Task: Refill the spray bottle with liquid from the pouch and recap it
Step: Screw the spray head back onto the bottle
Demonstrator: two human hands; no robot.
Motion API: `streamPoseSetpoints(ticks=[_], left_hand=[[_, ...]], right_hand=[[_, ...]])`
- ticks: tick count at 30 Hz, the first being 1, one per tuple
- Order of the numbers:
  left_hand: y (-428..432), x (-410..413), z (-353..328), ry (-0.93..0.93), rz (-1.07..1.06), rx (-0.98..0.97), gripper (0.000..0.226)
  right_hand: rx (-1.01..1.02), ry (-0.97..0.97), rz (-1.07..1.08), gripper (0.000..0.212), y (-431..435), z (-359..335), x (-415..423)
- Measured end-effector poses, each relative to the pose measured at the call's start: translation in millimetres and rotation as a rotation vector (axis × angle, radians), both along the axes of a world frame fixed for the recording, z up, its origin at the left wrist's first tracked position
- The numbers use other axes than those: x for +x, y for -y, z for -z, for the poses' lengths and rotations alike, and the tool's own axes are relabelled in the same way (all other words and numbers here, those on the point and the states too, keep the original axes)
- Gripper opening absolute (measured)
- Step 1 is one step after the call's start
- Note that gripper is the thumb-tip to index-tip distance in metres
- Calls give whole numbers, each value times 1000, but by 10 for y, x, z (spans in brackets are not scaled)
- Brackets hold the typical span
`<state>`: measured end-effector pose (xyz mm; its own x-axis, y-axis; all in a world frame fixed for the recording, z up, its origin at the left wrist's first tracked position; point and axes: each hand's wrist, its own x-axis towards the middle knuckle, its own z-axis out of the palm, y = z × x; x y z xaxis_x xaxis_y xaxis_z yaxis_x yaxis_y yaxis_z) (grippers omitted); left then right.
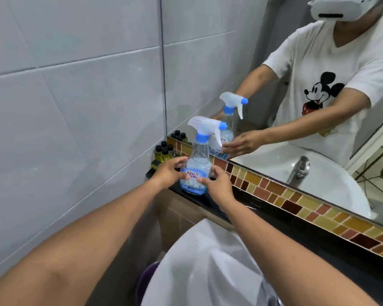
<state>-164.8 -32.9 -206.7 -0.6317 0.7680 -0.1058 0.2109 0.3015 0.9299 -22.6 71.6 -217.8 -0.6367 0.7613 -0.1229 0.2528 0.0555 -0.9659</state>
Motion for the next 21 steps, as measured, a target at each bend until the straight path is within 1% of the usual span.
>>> streamPoseSetpoints(ticks=[3,7,10,16,21], left_hand=[[16,-124,25,36,-37,22,69],[2,-237,133,35,-67,24,69],[-31,-262,182,57,-85,37,69],[-61,-233,231,107,-73,50,70],[-66,-169,277,73,-81,31,75]], right_hand=[[-8,-16,11,53,8,70,-176],[-23,-6,17,54,-17,152,-304],[-8,7,32,58,-44,186,-343],[67,47,35,54,-43,187,-334],[42,85,14,57,-27,146,-323]])
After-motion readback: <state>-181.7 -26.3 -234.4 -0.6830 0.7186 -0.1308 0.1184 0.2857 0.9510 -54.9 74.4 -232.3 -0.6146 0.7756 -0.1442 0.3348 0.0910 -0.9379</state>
